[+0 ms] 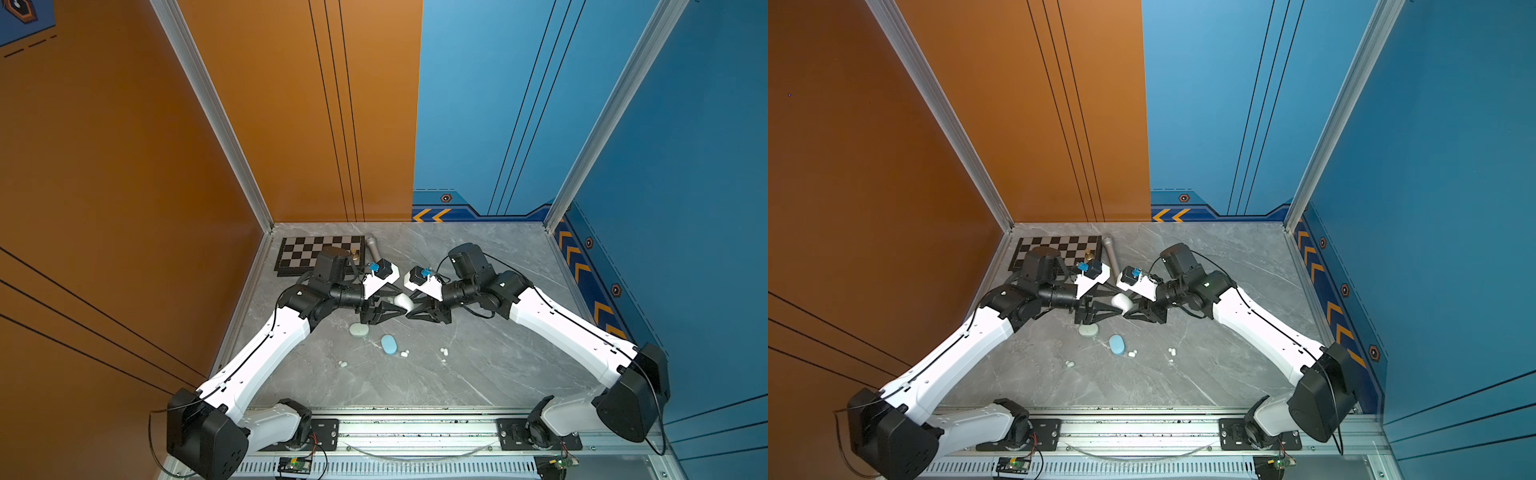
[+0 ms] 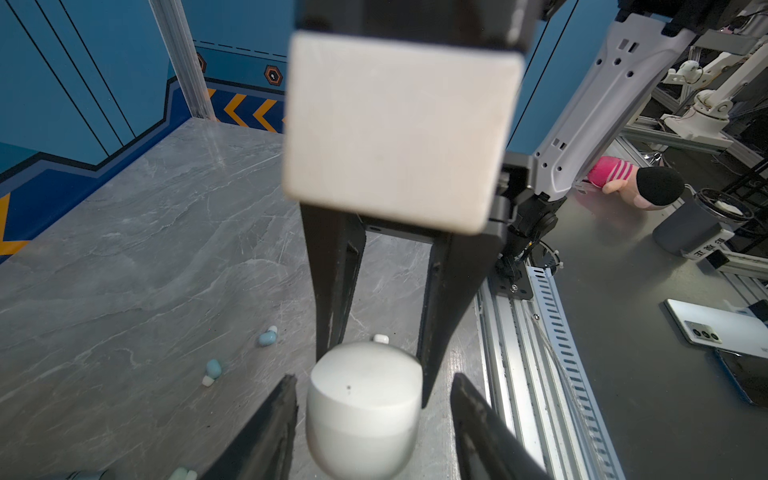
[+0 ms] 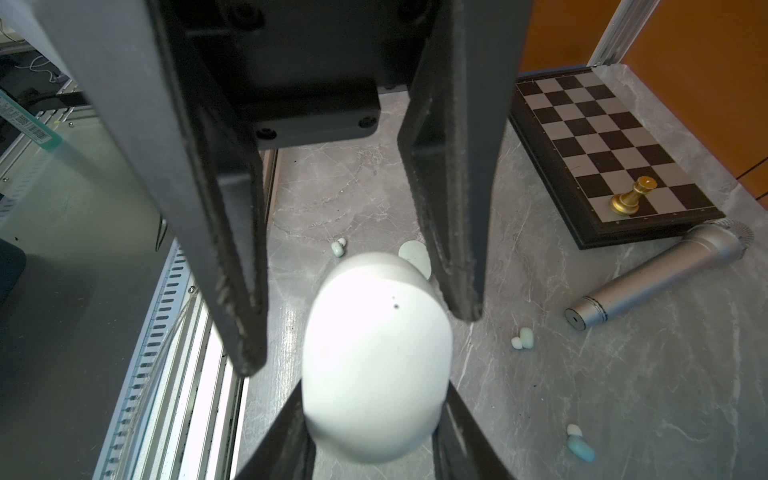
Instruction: Insert the wireless bluetooth earbuds into the charging case
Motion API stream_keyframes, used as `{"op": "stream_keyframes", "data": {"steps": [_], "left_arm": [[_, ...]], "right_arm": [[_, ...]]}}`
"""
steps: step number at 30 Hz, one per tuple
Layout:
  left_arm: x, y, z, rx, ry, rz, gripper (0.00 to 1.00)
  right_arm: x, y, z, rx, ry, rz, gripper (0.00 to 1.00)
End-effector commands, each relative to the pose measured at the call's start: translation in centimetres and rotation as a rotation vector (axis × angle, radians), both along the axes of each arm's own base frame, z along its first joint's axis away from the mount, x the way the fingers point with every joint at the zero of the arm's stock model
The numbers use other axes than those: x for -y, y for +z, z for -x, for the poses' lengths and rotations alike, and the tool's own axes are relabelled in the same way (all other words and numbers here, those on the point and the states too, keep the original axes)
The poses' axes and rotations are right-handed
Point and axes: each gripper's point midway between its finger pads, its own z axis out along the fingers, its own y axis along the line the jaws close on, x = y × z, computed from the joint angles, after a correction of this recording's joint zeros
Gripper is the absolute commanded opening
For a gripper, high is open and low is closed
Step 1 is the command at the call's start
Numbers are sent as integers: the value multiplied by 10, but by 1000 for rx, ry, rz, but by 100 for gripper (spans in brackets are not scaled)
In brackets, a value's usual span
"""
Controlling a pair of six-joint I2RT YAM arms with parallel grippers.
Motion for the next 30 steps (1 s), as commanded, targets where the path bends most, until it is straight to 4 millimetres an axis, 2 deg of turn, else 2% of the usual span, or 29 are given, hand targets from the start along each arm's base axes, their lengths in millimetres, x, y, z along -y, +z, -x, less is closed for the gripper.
{"op": "stream_keyframes", "data": {"steps": [1, 6, 14, 19, 23, 27, 30], "left_arm": [[2, -1, 10, -11, -52, -2, 59], [0, -7, 13, -21, -63, -21, 60], [2, -5, 9, -9, -65, -24, 54], [3, -7, 10, -12, -66, -26, 47], [3, -8, 10, -15, -68, -27, 35], [4, -10, 9, -19, -67, -31, 12], [4, -11, 9, -18, -64, -36, 0]], "right_arm": [[-2, 11, 1, 11, 17, -13, 19], [-3, 12, -1, 13, 16, -16, 19], [-6, 11, 1, 6, 28, -15, 19], [-7, 10, 1, 6, 30, -14, 19], [-7, 9, 1, 3, 28, -12, 19], [-7, 9, -2, -3, 16, -9, 20], [-7, 10, -5, -9, 5, -14, 25]]}}
